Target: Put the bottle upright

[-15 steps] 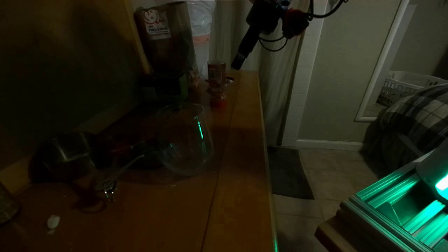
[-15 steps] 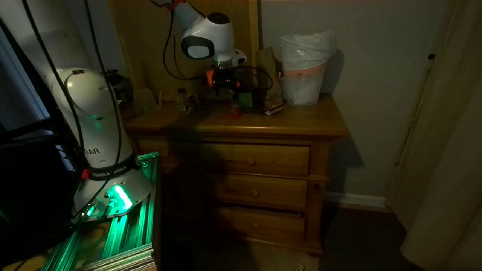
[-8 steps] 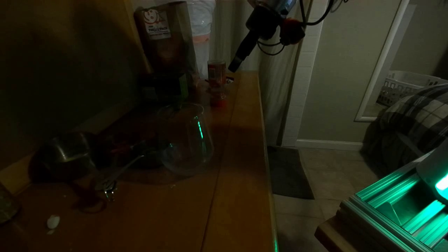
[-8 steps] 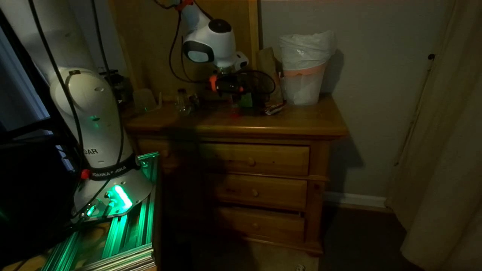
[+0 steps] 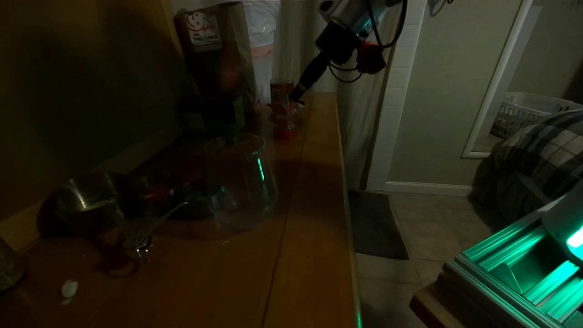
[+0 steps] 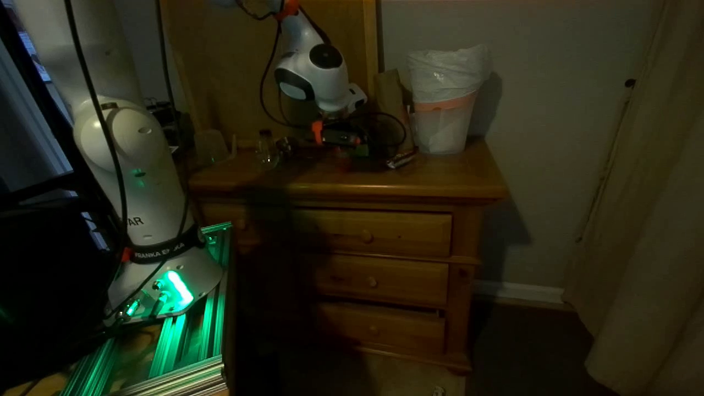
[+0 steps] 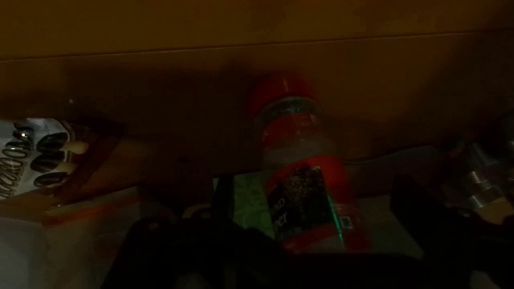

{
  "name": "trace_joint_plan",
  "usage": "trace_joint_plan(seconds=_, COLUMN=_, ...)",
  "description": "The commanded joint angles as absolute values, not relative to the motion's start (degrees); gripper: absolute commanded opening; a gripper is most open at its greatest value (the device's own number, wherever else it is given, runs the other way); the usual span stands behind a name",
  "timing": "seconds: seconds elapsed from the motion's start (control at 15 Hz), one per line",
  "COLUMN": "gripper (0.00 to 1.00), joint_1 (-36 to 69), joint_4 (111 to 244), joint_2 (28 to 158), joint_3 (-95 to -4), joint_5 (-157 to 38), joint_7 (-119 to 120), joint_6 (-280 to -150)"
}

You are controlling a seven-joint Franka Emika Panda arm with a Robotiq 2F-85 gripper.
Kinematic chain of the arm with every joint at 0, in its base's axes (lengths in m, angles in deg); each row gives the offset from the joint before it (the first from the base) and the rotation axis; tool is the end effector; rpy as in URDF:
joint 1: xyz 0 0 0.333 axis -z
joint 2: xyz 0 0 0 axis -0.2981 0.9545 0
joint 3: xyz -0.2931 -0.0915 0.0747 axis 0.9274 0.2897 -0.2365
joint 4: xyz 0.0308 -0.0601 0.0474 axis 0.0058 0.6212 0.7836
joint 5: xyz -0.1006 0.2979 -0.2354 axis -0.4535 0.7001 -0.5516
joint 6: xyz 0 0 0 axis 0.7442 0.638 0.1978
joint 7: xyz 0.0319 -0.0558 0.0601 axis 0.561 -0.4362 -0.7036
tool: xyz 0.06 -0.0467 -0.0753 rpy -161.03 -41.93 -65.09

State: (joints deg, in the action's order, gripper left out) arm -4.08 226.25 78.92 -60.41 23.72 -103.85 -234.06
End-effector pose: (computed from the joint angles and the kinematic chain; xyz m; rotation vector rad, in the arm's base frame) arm 0.4329 0.1954 0.2780 -2.2767 -1.2243 -0.6868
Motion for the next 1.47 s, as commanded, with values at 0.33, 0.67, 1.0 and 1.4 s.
trace_joint_plan(seconds=0.33, gripper=1.0, joint_1=-4.19, joint_4=221.25, joint_2=84.99, joint_3=-60.62, joint_5=35.87, joint_7=-116.92, joint_6=-236.39)
trace_joint_plan(seconds=0.67, gripper=1.0, joint_1=-4.04, joint_4=219.54, joint_2=86.82, joint_3=-60.53, joint_5=40.84, joint_7=-122.77, joint_6=-235.57)
trace_joint_plan(seconds=1.0, gripper=0.83, joint_1=-3.99, joint_4=218.57, joint_2=87.98, joint_3=-60.34, joint_5=44.37, joint_7=-126.86, joint_6=-235.33)
trace_joint_plan(seconds=1.4, gripper=0.38, joint_1=-4.11, joint_4=218.3, joint_2=88.91, joint_3=-60.11, joint_5=45.08, joint_7=-128.79, joint_6=-236.12)
